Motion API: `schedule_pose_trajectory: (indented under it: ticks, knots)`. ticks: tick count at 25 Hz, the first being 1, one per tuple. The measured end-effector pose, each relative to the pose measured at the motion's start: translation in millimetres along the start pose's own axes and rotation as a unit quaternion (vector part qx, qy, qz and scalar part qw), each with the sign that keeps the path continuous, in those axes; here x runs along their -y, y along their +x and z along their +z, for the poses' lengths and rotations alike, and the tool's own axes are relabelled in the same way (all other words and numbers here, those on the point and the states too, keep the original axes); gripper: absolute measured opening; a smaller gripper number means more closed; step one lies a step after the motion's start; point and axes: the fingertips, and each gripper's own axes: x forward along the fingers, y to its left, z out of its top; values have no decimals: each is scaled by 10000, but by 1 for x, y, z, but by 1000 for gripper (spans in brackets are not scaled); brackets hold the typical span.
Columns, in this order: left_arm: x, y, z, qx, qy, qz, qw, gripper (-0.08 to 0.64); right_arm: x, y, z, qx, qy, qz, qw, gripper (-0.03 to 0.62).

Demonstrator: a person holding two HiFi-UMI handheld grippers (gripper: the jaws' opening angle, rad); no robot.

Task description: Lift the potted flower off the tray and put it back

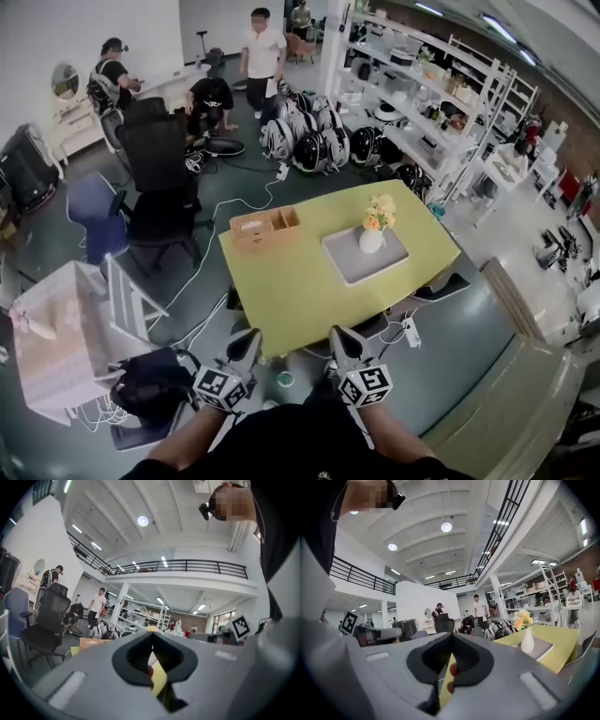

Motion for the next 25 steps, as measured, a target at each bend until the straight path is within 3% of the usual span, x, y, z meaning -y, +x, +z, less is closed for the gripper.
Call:
schedule_pose_trajectory:
  ticks: [25]
  knots:
    - [-1, -17, -4, -128, -108, -191, 9997, 8, -37, 1, 0, -64, -308, 3, 9995, 3]
